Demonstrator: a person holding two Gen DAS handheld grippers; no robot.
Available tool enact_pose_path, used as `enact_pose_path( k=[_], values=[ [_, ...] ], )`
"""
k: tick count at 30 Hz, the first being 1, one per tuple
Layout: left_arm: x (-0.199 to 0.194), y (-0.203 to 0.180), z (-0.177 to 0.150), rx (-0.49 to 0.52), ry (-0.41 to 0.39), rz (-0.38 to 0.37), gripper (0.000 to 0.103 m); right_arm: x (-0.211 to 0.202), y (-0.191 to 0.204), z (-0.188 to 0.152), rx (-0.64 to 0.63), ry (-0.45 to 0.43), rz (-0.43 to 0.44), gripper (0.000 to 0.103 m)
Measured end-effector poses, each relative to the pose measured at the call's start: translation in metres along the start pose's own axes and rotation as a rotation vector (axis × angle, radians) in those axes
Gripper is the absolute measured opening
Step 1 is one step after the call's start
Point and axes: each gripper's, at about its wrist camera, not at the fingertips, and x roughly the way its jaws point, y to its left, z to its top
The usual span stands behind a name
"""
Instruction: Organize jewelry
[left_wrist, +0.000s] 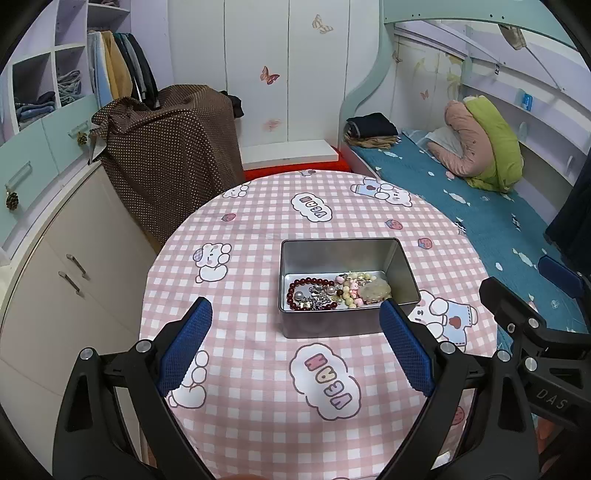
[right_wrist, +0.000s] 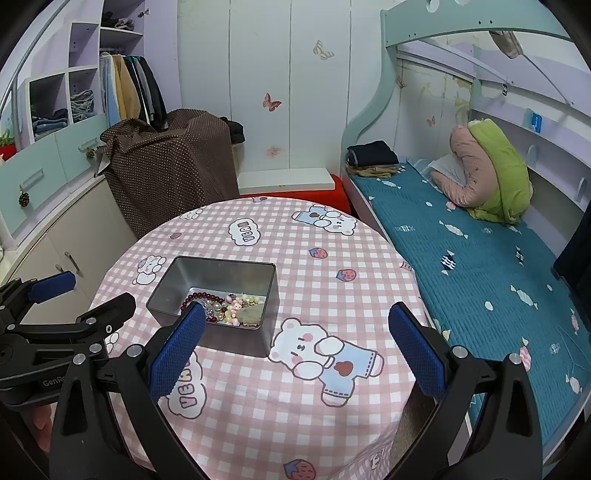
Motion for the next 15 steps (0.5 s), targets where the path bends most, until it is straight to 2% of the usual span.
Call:
enact_pose_path(
  k=[15],
  values=[
    [0.0004,0.0017,0.0010,0.000,0.002,0.004,0.092,0.0038,0.0016,0.0003,0.008,0.010,-0.003,0.096]
  ],
)
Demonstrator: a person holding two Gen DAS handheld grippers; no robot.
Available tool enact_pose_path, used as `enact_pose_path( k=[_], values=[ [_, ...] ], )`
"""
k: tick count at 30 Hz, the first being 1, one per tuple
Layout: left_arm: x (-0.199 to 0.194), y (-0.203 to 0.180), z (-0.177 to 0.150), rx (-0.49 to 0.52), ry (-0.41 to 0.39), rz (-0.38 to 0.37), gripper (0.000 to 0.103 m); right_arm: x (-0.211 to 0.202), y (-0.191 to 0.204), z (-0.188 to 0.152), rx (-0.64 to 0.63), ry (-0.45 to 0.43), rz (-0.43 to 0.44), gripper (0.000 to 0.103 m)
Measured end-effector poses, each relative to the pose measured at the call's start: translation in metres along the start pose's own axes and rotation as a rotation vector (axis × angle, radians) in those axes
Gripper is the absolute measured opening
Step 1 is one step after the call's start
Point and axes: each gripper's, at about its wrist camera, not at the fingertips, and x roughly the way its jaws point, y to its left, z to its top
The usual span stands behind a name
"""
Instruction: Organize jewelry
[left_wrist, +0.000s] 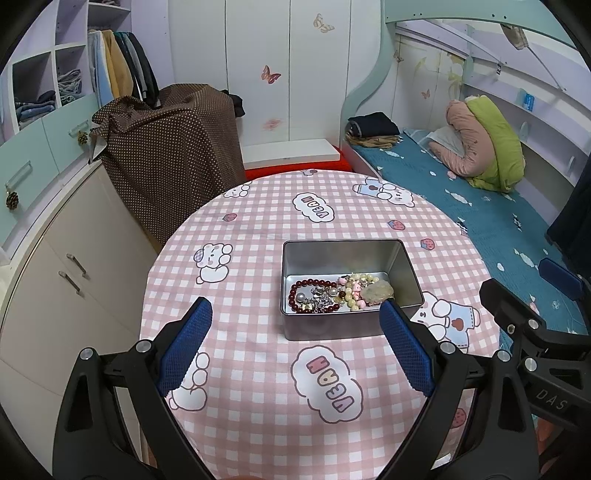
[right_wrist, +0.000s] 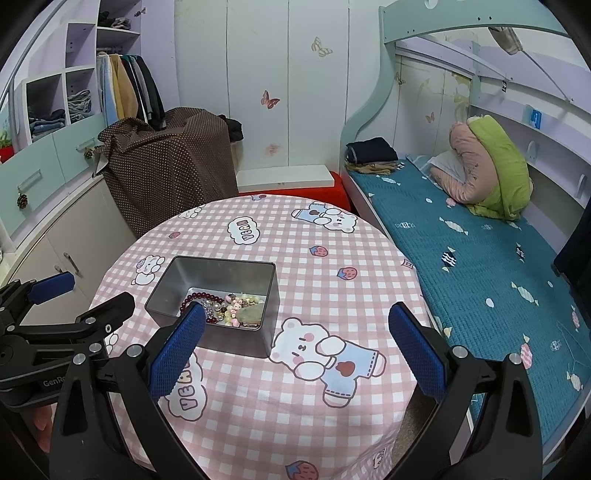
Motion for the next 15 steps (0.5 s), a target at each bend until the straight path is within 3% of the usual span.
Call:
enact_pose_path(
  k=[15],
  values=[
    [0.0019,0.0026,0.0019,-0.007,0.007,-0.007,0.092,0.0018,0.0006,-0.0002,0.004,0.004,0.005,0.096]
  ],
)
